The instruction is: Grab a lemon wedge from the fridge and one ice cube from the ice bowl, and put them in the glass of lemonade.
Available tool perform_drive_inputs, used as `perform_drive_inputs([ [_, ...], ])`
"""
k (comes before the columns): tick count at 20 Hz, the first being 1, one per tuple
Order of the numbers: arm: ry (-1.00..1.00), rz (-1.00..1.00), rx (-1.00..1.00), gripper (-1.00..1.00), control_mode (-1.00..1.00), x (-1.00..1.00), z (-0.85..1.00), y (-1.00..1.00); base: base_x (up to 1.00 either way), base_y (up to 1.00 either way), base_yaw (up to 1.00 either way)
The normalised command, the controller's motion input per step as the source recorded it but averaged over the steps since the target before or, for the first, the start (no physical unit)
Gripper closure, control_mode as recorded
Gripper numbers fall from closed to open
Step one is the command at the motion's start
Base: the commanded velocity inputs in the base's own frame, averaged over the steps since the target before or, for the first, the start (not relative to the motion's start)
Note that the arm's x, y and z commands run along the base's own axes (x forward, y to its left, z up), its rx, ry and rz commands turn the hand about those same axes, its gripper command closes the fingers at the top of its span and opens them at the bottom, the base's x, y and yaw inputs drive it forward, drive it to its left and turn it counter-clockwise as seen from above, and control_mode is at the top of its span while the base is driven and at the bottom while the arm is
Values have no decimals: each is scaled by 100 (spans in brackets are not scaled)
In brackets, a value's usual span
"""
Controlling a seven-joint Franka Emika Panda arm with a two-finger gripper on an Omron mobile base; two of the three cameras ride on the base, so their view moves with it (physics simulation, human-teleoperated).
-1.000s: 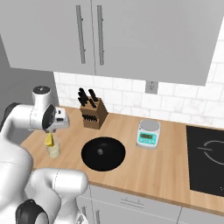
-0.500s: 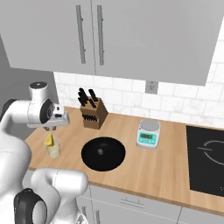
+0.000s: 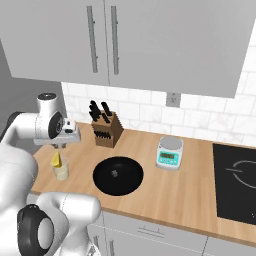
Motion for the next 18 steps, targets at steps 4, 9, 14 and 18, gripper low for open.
perform_drive_inputs([
  [4, 0, 0, 0, 100, -100, 0, -21, 13, 0, 0, 0],
  [9, 2, 0, 0, 100, -100, 0, -5, 7, 0, 0, 0],
  [14, 0, 1, 0, 100, -100, 0, -3, -4, 0, 0, 0],
  [18, 5, 2, 0, 100, -100, 4, 0, -3, 0, 0, 0],
])
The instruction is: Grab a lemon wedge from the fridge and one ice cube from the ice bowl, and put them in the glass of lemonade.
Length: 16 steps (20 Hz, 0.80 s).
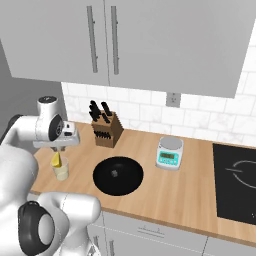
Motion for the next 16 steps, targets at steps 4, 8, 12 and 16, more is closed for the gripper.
perform_drive_inputs([
  [4, 10, 1, 0, 100, -100, 20, 0, 0, 0, 0, 0],
  [8, 6, 1, 0, 100, -100, 3, -1, -2, 0, 0, 0],
  [12, 0, 0, 0, 100, -100, 3, 0, 8, 0, 0, 0],
  [16, 0, 0, 0, 100, -100, 10, 0, 6, 0, 0, 0],
])
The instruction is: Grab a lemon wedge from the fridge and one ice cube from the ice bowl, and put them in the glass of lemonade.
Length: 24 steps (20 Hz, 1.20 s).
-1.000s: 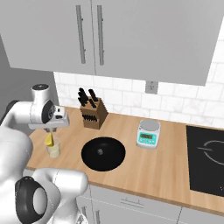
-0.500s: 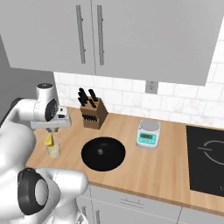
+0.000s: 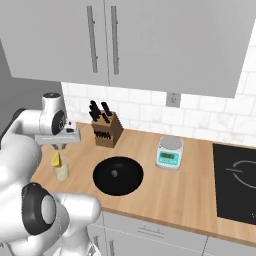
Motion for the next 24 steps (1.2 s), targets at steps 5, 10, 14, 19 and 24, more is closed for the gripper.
perform_drive_inputs([
  [5, 0, 0, 0, 100, -100, 0, -7, -1, 0, 0, 0],
  [10, 0, 0, 0, 100, -100, 0, -9, 0, 0, 0, 0],
  [14, 0, 0, 0, -100, -100, 0, 0, 0, 0, 0, 0],
  [19, 0, 0, 0, -100, -100, 0, 0, 0, 0, 0, 0],
  [24, 0, 0, 0, -100, -100, 0, 0, 0, 0, 0, 0],
])
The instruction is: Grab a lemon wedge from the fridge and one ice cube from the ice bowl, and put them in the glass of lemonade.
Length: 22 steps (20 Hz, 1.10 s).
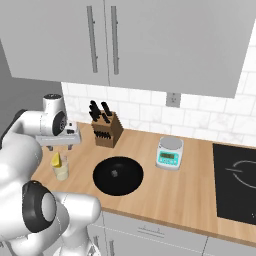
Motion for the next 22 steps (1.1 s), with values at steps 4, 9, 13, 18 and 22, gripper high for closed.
perform_drive_inputs([
  [4, 0, 0, 0, -100, -100, 0, 0, 0, 0, 0, 0],
  [9, 0, 0, 0, -100, -100, -8, 0, -1, 0, 0, 0],
  [13, 0, 0, 0, -100, -100, -24, 0, -14, 0, 0, 0],
  [18, 0, -1, 3, -100, -100, -19, 0, -38, 0, 0, 0],
  [22, 0, 0, 3, -100, -100, -8, 0, -37, 0, 0, 0],
])
